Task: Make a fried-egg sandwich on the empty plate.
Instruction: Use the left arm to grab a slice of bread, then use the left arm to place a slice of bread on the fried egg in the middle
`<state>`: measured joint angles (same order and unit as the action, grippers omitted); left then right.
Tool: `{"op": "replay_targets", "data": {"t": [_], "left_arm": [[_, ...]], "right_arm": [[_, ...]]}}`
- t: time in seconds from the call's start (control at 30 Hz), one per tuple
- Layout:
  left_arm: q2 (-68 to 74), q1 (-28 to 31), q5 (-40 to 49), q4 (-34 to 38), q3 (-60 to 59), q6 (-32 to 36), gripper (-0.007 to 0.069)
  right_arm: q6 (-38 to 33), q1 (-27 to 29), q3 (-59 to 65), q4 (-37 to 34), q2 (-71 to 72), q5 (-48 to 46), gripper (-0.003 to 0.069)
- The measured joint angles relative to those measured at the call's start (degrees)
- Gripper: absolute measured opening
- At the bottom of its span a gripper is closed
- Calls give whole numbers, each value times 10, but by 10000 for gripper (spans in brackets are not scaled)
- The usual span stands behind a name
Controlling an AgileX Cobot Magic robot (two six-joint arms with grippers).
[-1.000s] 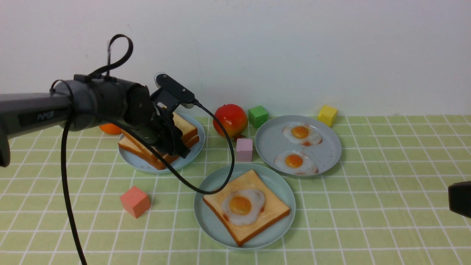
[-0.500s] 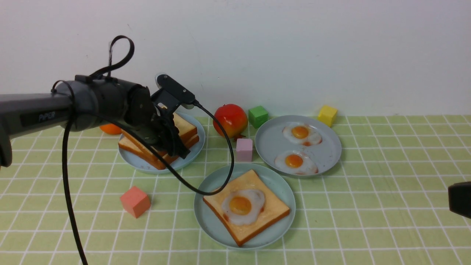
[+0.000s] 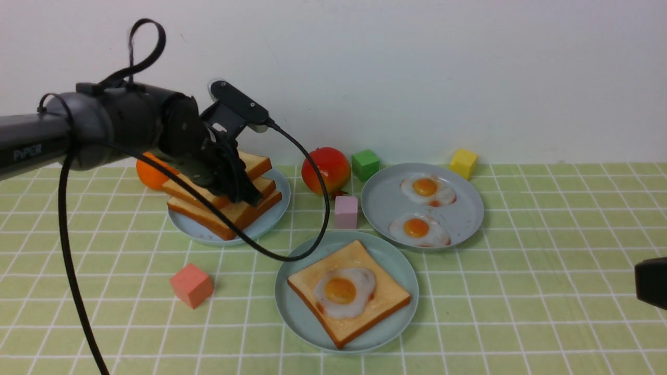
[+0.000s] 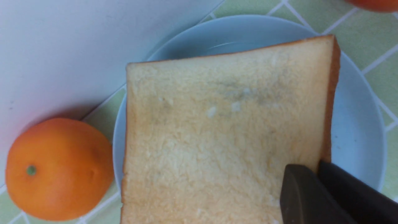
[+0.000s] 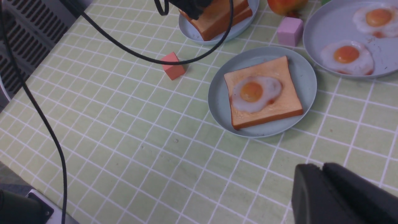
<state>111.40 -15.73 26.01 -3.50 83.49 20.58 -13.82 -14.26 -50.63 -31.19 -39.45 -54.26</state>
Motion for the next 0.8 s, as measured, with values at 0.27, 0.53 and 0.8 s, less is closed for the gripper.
{"op": "replay_targets", "data": {"t": [0.27, 0.53, 0.8], "left_arm": [[-77, -97, 103, 4, -5, -21, 27], [-94, -251, 169, -11, -40, -100, 27], [-79, -306, 147, -48, -43, -131, 27]], "right_arm": [[1, 0, -34, 41, 0, -53, 73], [3, 0, -37, 95, 34, -120, -11], [15, 0, -38, 124, 100, -127, -12]]}}
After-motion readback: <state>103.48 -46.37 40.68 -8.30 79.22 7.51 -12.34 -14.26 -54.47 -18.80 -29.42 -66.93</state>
